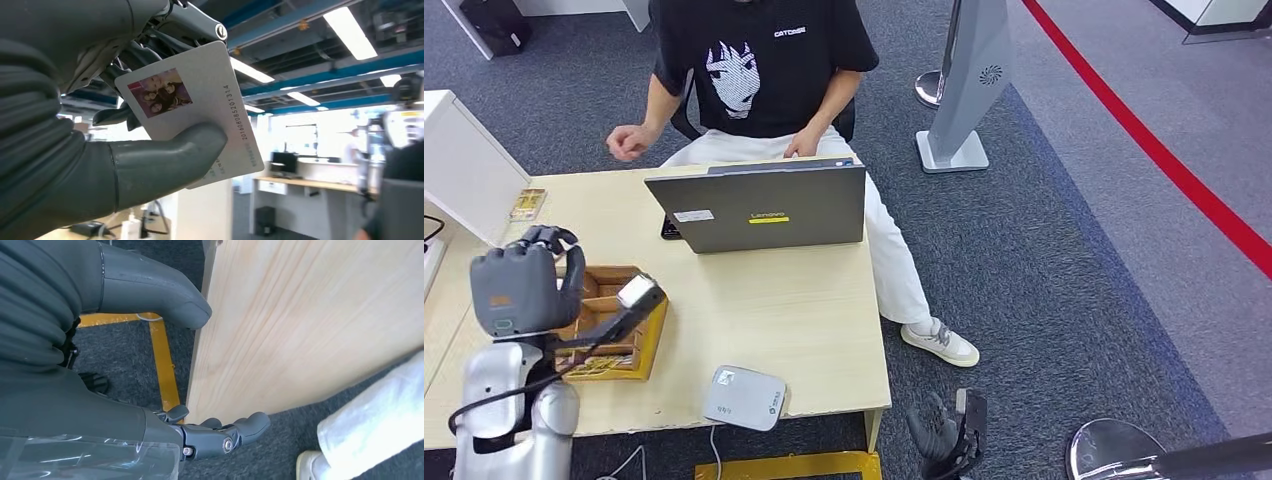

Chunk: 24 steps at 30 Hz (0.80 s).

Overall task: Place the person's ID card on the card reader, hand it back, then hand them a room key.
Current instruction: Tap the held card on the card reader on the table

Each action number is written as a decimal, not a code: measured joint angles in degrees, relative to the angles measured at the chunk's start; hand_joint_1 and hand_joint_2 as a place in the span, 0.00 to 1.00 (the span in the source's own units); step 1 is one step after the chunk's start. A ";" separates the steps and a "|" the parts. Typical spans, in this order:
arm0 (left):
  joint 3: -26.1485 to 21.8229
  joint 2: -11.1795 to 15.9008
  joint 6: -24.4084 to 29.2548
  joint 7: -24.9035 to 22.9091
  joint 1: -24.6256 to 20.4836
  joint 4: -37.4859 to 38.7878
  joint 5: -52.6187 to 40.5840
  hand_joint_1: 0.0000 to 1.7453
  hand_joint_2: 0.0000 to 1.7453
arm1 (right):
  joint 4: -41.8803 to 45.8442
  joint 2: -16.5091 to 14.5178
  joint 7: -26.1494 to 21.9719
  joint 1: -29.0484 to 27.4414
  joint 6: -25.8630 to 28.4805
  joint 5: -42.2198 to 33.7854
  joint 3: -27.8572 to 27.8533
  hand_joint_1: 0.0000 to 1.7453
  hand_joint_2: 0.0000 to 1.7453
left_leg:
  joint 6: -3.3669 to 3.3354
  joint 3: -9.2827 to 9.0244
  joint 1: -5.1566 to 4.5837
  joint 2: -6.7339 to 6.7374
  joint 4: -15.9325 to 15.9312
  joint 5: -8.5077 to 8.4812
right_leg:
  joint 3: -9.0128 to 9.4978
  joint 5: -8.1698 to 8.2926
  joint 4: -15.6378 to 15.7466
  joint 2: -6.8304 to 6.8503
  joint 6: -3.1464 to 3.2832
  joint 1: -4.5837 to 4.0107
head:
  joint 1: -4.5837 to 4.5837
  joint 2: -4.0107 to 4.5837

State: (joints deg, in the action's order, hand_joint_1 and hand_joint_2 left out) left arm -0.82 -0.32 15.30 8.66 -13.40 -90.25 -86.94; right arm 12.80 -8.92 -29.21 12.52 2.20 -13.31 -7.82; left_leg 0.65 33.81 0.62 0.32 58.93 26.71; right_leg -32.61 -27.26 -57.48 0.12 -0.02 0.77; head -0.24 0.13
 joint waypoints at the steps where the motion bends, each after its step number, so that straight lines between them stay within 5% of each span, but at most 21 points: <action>1: 2.34 0.38 0.44 -1.53 1.24 -0.59 -0.81 1.00 1.00 | 0.01 0.00 -0.20 -0.13 0.01 -0.03 -0.44 0.00 1.00 | -0.01 0.01 0.00 0.00 0.01 0.01 | -0.03 -0.01 0.01 0.01 -0.01 0.00 | 0.03 0.00; 5: 18.20 6.43 2.85 -15.17 2.72 -0.21 -2.81 1.00 1.00 | 0.06 0.05 -0.58 -0.49 0.02 0.11 -2.23 0.00 1.00 | 0.00 0.04 0.03 0.01 0.00 0.01 | -0.04 0.01 0.01 0.00 0.01 0.00 | -0.01 0.00; 10: 30.54 8.51 5.51 -14.34 4.47 4.36 -2.87 1.00 1.00 | 0.08 0.14 -0.80 -0.69 0.05 0.58 -3.91 0.00 1.00 | 0.01 0.02 0.04 0.05 -0.01 0.00 | -0.03 0.01 -0.01 -0.04 0.02 -0.01 | -0.04 0.00; 24: 35.09 6.66 7.20 -8.54 4.98 18.63 -2.87 1.00 1.00 | 0.28 0.19 -0.89 -0.93 -0.15 4.12 -7.48 0.00 1.00 | 0.01 0.02 0.02 0.03 0.00 0.00 | -0.03 0.01 -0.01 -0.03 0.02 -0.01 | -0.07 0.00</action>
State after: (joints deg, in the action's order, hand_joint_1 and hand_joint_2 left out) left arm 34.27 6.34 22.50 0.12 -8.42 -71.62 -89.81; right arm 13.08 -8.73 -30.10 11.59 2.05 -9.19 -15.30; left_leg 0.66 33.83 0.64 0.35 58.93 26.71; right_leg -32.65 -27.24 -57.49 0.09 0.00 0.76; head -0.31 0.13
